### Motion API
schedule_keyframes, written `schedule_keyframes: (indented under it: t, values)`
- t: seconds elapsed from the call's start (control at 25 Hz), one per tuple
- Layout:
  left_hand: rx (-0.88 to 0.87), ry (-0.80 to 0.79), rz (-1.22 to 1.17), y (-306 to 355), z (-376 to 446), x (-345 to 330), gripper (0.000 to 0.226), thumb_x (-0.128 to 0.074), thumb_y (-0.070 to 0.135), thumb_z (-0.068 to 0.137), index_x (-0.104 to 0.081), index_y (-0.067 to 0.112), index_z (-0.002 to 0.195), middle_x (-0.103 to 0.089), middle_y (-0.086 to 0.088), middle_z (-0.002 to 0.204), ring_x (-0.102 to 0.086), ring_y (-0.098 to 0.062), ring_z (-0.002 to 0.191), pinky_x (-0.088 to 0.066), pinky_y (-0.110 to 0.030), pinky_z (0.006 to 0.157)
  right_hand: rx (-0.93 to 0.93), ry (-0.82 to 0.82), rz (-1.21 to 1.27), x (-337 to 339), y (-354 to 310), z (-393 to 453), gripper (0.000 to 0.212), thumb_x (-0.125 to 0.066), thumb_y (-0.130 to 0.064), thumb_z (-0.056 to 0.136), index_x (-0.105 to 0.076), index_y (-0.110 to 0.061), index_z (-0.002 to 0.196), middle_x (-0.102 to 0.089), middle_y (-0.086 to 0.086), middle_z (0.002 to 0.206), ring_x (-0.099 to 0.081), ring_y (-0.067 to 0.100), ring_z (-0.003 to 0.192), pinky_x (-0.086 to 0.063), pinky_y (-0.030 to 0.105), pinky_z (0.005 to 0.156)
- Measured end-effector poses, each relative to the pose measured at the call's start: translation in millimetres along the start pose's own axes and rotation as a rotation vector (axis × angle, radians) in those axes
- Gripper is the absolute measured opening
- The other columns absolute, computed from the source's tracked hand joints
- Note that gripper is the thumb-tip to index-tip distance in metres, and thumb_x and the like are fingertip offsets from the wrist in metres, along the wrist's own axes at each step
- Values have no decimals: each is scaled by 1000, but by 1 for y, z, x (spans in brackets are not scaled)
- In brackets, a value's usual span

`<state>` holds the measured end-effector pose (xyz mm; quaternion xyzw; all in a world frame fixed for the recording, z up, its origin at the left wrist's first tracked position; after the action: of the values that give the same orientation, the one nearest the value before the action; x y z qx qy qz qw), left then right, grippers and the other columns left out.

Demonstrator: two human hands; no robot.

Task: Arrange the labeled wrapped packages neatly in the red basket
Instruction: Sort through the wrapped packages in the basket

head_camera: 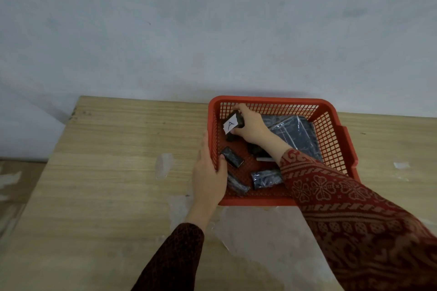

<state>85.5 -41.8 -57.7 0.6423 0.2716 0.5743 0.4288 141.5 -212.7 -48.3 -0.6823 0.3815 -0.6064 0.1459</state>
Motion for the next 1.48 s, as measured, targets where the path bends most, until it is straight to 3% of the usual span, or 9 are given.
schedule_keyframes:
  t: [0.12, 0.24, 0.48, 0.72, 0.8, 0.92, 1.16, 1.36, 1.48]
  values:
    - [-11, 4, -2, 0, 0, 0, 67, -50, 18, 96, -15, 22, 153, -38, 0, 151, -33, 6, 122, -21, 8, 90, 30, 67, -149, -6, -2, -3, 43, -70, -9, 82, -50, -5, 120, -55, 19, 119, -53, 35, 107, -44, 37, 83]
    - [-16, 6, -2, -1, 1, 0, 66, -50, 19, 96, -16, 22, 152, -39, 0, 151, -34, 5, 123, -23, 5, 92, 90, 118, -649, -17, -18, -6, 40, -61, -13, 88, -46, -8, 125, -52, 17, 127, -46, 34, 118, -41, 41, 94]
    - [-6, -2, -29, -3, 0, -2, 66, -50, 20, 96, -16, 26, 152, -40, 5, 149, -34, 10, 121, -24, 6, 90, -36, -93, -1305, -27, -16, -3, 43, -41, -33, 95, -38, -14, 134, -55, 0, 119, -43, 25, 115, -30, 34, 96]
    - [-17, -25, -28, 1, 0, -3, 67, -49, 19, 96, -14, 26, 152, -38, 1, 152, -42, -12, 132, -37, -24, 104, 153, -152, -1580, -41, -5, -16, 31, -38, -34, 98, -58, -20, 117, -57, -8, 102, -47, 23, 104, -31, 33, 93]
    - [-20, -38, -21, 2, -1, -2, 67, -49, 18, 96, -13, 24, 152, -38, -1, 152, -43, -15, 133, -39, -28, 105, 168, -140, -1533, -42, -2, -18, 27, -42, -29, 97, -61, -19, 113, -63, -6, 106, -49, 25, 106, -33, 34, 94]
    - [-29, -28, 18, 5, 0, -1, 68, -49, 17, 96, -13, 21, 153, -39, -3, 151, -45, -16, 131, -39, -23, 102, 182, 22, -1083, -36, -5, -15, 17, -49, -17, 94, -56, -11, 108, -68, 6, 107, -57, 29, 104, -36, 37, 95]
    - [-26, -30, 11, 2, -1, -2, 68, -49, 17, 95, -12, 24, 153, -41, -3, 149, -49, -16, 126, -39, -21, 97, 147, 30, -749, -32, -7, -20, 34, -55, -9, 89, -50, -8, 123, -56, 12, 125, -51, 30, 116, -39, 39, 98]
    - [-57, 61, -20, 5, -1, 3, 56, -51, 11, 93, -33, 14, 146, -48, -7, 140, -47, -19, 125, -43, -41, 105, 472, 303, -516, -5, -21, -93, 42, -62, -19, 82, -56, -14, 124, -46, 14, 143, -40, 31, 134, -26, 51, 113]
    - [-256, 225, 118, 20, -14, 13, 37, -52, 8, 92, -53, 7, 130, -56, -12, 128, -47, -22, 121, -38, -44, 105, 190, 469, -461, 26, 25, -131, 72, -69, -26, 77, -37, -19, 141, -20, 18, 156, -19, 36, 143, -24, 57, 112]
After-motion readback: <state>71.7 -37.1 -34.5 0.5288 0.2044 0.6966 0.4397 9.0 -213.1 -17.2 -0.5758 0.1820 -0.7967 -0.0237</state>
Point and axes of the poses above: each hand's wrist, its own z-axis towards the middle knuckle, its own x-axis out of the back of the hand, y = z × x, the point moved 5 cm from there along z, towards the middle knuckle
